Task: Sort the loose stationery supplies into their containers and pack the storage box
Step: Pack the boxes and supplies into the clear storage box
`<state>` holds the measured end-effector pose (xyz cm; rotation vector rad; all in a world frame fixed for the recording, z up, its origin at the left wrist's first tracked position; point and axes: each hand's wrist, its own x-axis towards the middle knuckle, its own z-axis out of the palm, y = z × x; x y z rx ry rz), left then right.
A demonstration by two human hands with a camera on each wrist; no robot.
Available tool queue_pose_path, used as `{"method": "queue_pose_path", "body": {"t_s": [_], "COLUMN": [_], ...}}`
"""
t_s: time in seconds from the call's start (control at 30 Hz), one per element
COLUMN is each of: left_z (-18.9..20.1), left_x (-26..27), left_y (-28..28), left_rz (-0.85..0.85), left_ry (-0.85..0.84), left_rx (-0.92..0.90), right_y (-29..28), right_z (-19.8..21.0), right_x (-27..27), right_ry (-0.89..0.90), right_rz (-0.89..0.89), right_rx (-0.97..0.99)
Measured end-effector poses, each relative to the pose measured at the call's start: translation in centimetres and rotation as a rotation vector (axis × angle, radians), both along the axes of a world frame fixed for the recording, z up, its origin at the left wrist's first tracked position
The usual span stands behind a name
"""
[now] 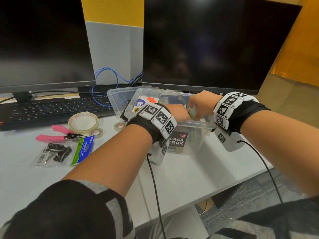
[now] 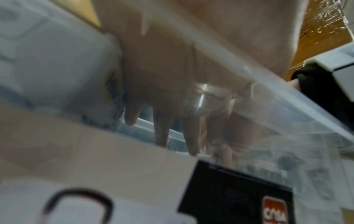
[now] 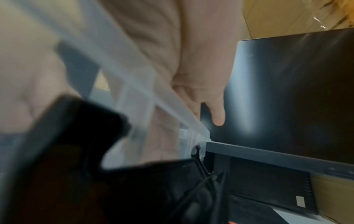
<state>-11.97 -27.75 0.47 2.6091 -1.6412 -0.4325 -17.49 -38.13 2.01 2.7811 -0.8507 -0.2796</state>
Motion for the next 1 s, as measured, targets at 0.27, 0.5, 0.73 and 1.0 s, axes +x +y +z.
{"method": "queue_pose_path", "body": {"t_s": [0.27,0.5,0.73,1.0], "left_z": [0.2,0.0,-0.1,-0.3], "left_x": [-0.2,-0.1,0.4,0.2], "left_y": [0.3,0.0,-0.2,-0.4], "left_rz": [0.024,-0.001,-0.058,-0.036], "left_ry": [-0.036,-0.014,0.024,0.017], "left_rx": [-0.016,0.009,0.034,0.011], "right_y": [0.8,0.9,0.6,0.2], "right_z": [-0.2,-0.2,0.5,-0.8], "right_x": [0.6,0.9,0.9,1.6], "right_ry": [0.096,0.115,-0.029,0.142], "right_rz": [0.014,-0.032,-0.061,-0.018], "right_rx": [-0.087,-0.099,-0.055,-0.085]}}
